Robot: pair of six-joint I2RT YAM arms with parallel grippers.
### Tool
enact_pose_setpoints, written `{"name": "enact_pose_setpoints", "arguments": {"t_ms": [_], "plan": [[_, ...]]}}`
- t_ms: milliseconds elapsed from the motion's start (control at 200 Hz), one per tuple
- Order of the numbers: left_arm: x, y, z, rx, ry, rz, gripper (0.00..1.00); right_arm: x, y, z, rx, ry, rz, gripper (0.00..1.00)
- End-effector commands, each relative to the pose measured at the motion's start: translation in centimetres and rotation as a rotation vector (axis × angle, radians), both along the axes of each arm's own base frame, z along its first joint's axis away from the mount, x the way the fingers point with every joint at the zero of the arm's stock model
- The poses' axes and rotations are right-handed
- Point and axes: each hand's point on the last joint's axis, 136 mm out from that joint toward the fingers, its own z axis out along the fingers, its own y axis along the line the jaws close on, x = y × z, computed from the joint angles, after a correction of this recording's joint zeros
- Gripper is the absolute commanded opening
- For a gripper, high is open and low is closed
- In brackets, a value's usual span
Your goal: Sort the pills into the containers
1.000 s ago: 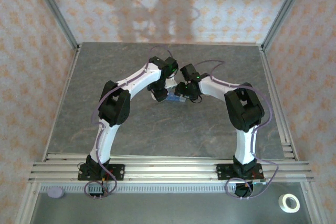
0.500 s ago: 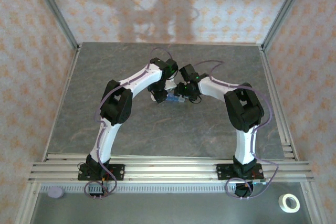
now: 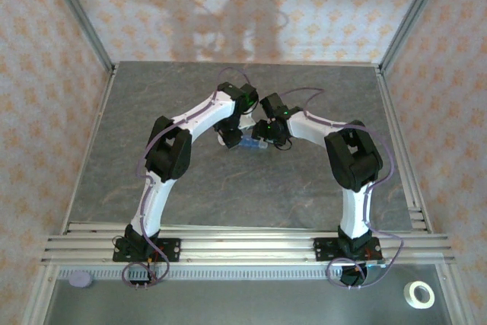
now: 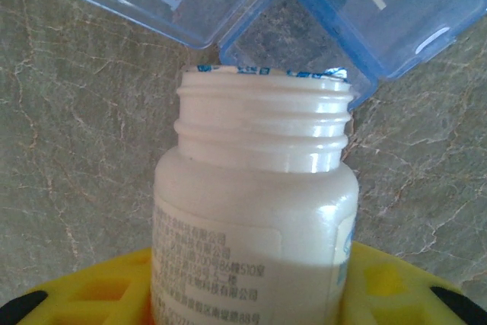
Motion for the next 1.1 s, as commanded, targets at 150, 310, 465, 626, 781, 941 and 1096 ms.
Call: {"name": "enact_pose_setpoints", "arguments": {"t_ms": [150,310,465,626,781,941,1096], "plan": [[-0.1,1.2,1.7,0.044,-0.007,-0.022,0.0,-2.1,-0.4,-0.9,-0.035,0.053,0.009,0.59],[-0.4,1.3,1.9,0.041,-0.007,-0.027,0.0,-2.2,0.0,-0.7,-0.032,0.049,0.017,0.59],[-0.7,1.4,1.7,0.04,0.003,-0.029,0.0,-2.2,0.3,-0.5,-0.028,0.047,0.021,0.59],[-0.9,1.7,1.6,0.05,0.008,-0.03,0.0,-2.1,0.6,-0.1,-0.021,0.043,0.026,0.59],[-0.9,2.0,1.6,0.054,0.009,-0.029,0.0,-2.0,0.8,0.0,-0.019,0.041,0.029,0.59],[-0.9,2.0,1.4,0.056,0.014,-0.028,0.0,-2.0,0.8,-0.1,-0.021,0.042,0.03,0.59],[-0.8,1.9,0.7,0.064,0.029,-0.028,0.0,-2.1,0.8,-0.2,-0.021,0.045,0.031,0.59]]}}
